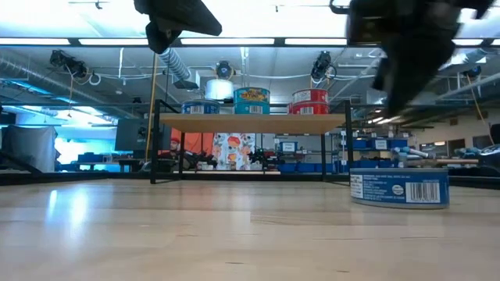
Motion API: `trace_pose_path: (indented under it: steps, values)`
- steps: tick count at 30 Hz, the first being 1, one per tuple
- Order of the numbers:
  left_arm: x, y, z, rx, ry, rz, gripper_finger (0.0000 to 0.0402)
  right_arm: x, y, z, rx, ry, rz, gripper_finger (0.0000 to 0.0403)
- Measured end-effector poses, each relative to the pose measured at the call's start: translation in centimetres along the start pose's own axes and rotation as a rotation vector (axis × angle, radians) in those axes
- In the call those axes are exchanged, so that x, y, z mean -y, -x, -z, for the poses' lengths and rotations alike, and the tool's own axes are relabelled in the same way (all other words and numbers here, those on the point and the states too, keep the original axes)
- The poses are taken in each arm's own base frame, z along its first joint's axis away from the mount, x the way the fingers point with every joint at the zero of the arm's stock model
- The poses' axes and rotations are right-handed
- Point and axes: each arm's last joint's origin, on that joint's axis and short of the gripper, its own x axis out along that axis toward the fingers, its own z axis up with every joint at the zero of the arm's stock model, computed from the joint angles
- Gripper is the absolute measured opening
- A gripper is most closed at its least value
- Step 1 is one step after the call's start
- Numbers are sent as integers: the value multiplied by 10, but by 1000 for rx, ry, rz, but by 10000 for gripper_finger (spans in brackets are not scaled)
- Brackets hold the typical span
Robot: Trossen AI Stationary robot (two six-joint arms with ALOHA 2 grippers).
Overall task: Stack canned seafood by type on shelf
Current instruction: Stack the blue can on top of the other blue can on the shelf
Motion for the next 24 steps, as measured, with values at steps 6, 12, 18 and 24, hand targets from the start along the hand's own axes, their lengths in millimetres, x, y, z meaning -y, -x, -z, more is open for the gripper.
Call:
trace_pose_path:
  steps: [6, 12, 18, 24]
  values:
    - [-2, -18, 6, -12, 29, -47, 0, 2, 12, 27, -147, -22, 87, 5]
    - [6, -47, 18, 9, 22, -60, 0, 5, -10, 49, -187, -33, 62, 5]
    - [6, -57, 27, -27, 6, -83, 0, 5, -34, 50, -139, -68, -6, 5]
    - [4, -56, 31, -66, -19, -99, 0, 0, -60, 43, -93, -78, -43, 5]
